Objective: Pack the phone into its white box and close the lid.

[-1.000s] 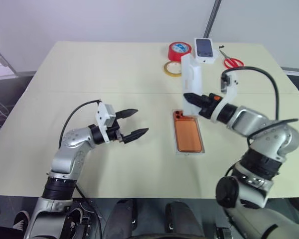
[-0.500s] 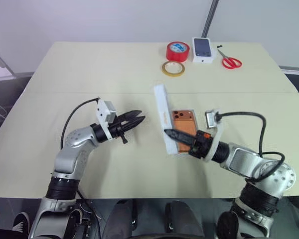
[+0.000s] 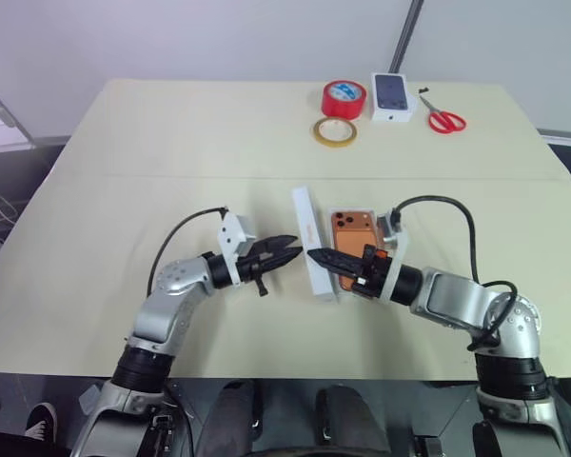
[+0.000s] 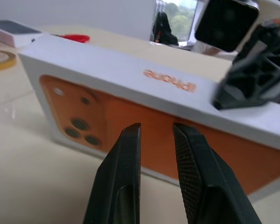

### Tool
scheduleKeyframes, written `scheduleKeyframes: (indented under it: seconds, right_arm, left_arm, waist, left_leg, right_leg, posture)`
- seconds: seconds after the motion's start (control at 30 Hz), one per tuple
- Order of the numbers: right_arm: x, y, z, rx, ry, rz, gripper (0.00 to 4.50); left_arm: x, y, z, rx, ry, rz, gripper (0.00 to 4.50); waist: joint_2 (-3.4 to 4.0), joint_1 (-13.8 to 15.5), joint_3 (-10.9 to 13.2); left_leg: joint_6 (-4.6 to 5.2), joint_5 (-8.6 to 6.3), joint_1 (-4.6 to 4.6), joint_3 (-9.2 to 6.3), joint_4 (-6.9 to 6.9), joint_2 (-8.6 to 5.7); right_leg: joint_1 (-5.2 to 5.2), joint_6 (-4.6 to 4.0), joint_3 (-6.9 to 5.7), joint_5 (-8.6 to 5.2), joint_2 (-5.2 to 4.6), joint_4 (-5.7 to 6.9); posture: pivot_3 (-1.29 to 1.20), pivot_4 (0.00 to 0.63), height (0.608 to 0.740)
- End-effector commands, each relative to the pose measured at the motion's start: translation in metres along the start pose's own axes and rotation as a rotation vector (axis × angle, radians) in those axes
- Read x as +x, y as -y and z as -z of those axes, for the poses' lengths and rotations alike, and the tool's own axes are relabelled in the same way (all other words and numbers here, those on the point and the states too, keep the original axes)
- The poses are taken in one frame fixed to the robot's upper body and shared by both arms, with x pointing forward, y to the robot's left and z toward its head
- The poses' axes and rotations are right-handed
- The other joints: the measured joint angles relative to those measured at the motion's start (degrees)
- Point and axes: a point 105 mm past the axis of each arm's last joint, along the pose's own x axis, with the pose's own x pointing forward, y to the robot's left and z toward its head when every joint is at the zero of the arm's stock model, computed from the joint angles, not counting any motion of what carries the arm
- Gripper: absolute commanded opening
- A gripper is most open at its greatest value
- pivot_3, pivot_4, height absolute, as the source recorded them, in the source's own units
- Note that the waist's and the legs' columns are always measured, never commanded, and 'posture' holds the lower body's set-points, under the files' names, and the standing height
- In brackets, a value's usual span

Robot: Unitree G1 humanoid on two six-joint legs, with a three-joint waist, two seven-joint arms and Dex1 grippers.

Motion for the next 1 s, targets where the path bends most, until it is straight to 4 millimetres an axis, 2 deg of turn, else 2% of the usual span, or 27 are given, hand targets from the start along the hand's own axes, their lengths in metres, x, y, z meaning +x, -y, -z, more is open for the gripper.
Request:
scheduleKeyframes:
  seconds: [0.03,0.13,0.23,0.3,0.37,0.47,0.57,0.63,0.73,0.83,0.9,0.97,1.0]
  right_arm:
    - [-0.006,0.007,-0.017,-0.006,0.081,0.037,0.29]
    - [-0.012,0.009,-0.026,-0.032,0.124,0.055,1.38]
    - [-0.018,0.005,-0.032,-0.020,0.154,0.021,2.94]
    - [-0.026,0.004,-0.033,-0.096,0.155,0.046,3.92]
    - [-0.037,0.004,-0.036,-0.202,0.161,0.081,3.92]
    - [-0.058,0.013,-0.052,-0.366,0.179,0.173,3.92]
    - [-0.084,0.023,-0.087,-0.545,0.251,0.292,3.92]
    - [-0.086,0.027,-0.096,-0.667,0.250,0.332,3.92]
    - [-0.079,0.032,-0.104,-0.754,0.270,0.358,3.92]
    - [-0.069,0.038,-0.103,-0.878,0.263,0.395,3.14]
    - [-0.064,0.040,-0.099,-1.006,0.229,0.416,2.18]
    - [-0.060,0.040,-0.096,-1.080,0.220,0.419,1.03]
    - [-0.060,0.043,-0.097,-1.133,0.210,0.446,0.67]
  left_arm:
    - [0.015,0.008,-0.004,0.034,0.026,0.033,1.11]
    - [0.024,0.010,0.003,0.039,0.017,0.051,1.10]
    - [0.036,0.009,0.002,0.029,0.039,0.048,1.10]
    - [0.048,0.011,0.002,0.019,0.047,0.070,1.10]
    - [0.057,0.014,0.003,0.019,0.050,0.093,1.10]
    - [0.067,0.017,0.004,0.015,0.058,0.110,1.10]
    - [0.077,0.020,0.006,-0.002,0.063,0.125,1.10]
    - [0.080,0.022,0.010,-0.017,0.054,0.133,1.10]
    - [0.078,0.022,0.012,-0.010,0.042,0.141,1.10]
    - [0.066,0.015,0.007,0.021,0.028,0.135,1.10]
    - [0.057,0.012,0.005,0.039,0.015,0.134,1.10]
    - [0.045,0.011,0.002,0.041,-0.008,0.137,1.10]
    - [0.036,0.011,0.001,0.049,-0.025,0.145,1.10]
  waist:
    - [0.00,0.1,0.0]
    - [0.00,0.2,0.0]
    - [0.00,0.1,0.0]
    - [0.00,0.1,0.0]
    - [0.01,0.4,0.0]
    - [0.01,0.4,0.0]
    - [0.01,0.5,0.0]
    - [0.00,0.6,0.0]
    - [0.01,0.4,0.0]
    - [0.01,0.4,0.0]
    - [0.04,0.4,0.0]
    - [0.05,0.3,0.0]
    - [0.04,0.2,0.0]
  left_leg:
    - [0.01,0.00,-0.02,0.00,0.01,0.00]
    - [0.03,-0.02,-0.05,0.00,0.07,-0.01]
    - [0.04,-0.02,-0.13,0.00,0.09,0.00]
    - [0.05,-0.02,-0.18,0.00,0.09,0.01]
    - [0.06,-0.02,-0.26,-0.01,0.13,0.01]
    - [0.15,-0.06,-0.46,0.01,0.32,-0.02]
    - [0.18,-0.07,-0.47,0.01,0.37,-0.04]
    - [0.18,-0.08,-0.48,0.01,0.38,-0.04]
    - [0.19,-0.08,-0.45,0.01,0.35,0.04]
    - [0.18,-0.07,-0.45,-0.02,0.33,0.17]
    - [0.17,-0.07,-0.47,-0.03,0.32,0.17]
    - [0.16,-0.06,-0.48,-0.02,0.33,0.17]
    - [0.15,-0.06,-0.48,-0.01,0.33,0.17]
  right_leg:
    - [-0.01,0.00,0.00,0.00,0.00,0.00]
    - [0.01,0.00,-0.01,0.00,-0.01,-0.02]
    - [-0.08,0.01,-0.01,0.01,0.00,0.00]
    - [-0.12,0.01,-0.02,0.01,0.01,0.00]
    - [-0.15,0.02,-0.06,0.01,0.02,-0.01]
    - [-0.27,0.03,-0.06,0.02,0.04,0.01]
    - [-0.28,0.04,-0.07,0.03,0.06,0.01]
    - [-0.28,0.05,-0.07,0.03,0.09,0.01]
    - [-0.31,0.07,-0.05,0.04,0.28,0.04]
    - [-0.34,0.06,-0.03,0.04,0.39,0.07]
    - [-0.40,0.07,-0.03,0.04,0.43,0.13]
    - [-0.43,0.07,-0.01,0.04,0.42,0.14]
    - [-0.43,0.06,-0.01,0.04,0.42,0.14]
  posture:
    - [0.00,0.150,0.728]
    - [0.00,0.150,0.728]
    - [0.00,0.150,0.728]
    - [0.00,0.150,0.728]
    - [0.00,0.150,0.728]
    - [0.00,0.150,0.728]
    - [0.00,0.150,0.728]
    - [0.00,0.150,0.728]
    - [0.00,0.150,0.728]
    - [0.00,0.150,0.728]
    - [0.00,0.150,0.728]
    - [0.00,0.150,0.728]
    - [0.00,0.150,0.728]
